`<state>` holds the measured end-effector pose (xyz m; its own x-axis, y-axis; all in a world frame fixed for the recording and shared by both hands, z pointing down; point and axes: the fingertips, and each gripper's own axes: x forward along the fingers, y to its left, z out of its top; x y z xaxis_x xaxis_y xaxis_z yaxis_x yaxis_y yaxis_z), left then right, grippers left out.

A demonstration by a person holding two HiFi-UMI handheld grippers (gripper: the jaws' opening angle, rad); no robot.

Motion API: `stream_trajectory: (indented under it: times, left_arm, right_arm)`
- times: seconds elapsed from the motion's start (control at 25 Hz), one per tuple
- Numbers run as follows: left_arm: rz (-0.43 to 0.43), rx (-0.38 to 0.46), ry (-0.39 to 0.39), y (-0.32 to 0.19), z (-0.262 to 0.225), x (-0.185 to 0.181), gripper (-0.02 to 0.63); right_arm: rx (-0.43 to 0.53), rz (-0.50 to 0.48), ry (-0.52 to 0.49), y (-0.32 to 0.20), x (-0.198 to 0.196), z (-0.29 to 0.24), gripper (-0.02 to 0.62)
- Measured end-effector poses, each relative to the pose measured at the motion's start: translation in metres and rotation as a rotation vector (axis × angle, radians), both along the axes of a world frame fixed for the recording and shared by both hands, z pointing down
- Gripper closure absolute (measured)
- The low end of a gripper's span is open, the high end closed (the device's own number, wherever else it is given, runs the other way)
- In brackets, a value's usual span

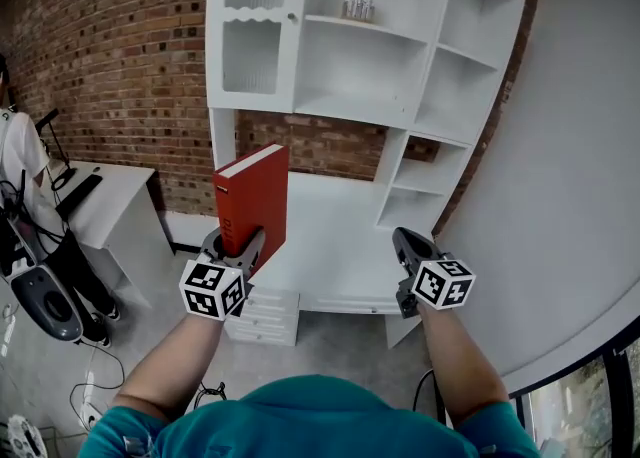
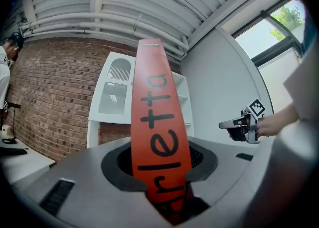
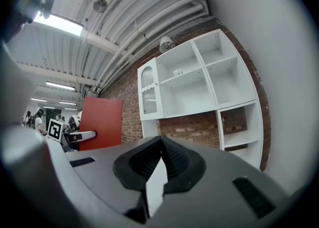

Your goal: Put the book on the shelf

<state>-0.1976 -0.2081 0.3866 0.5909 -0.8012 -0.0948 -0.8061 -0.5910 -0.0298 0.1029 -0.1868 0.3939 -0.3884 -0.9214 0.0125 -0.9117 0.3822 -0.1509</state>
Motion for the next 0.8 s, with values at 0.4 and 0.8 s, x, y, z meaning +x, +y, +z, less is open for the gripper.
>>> stream_trajectory:
  times: [0.4, 0.8]
  left_arm:
    - [-0.054, -0.003, -0.003, -0.081, 0.015, 0.045, 0.43]
    - [-0.229, 0.031, 0.065, -0.167, 0.003, 0.098, 0.43]
  right_arm:
    - [0.0, -0.078, -0.008, -0.105, 0.042, 0.012, 0.572]
    - [0.015, -0.219, 0.036, -0.232, 0.099, -0.007, 0.572]
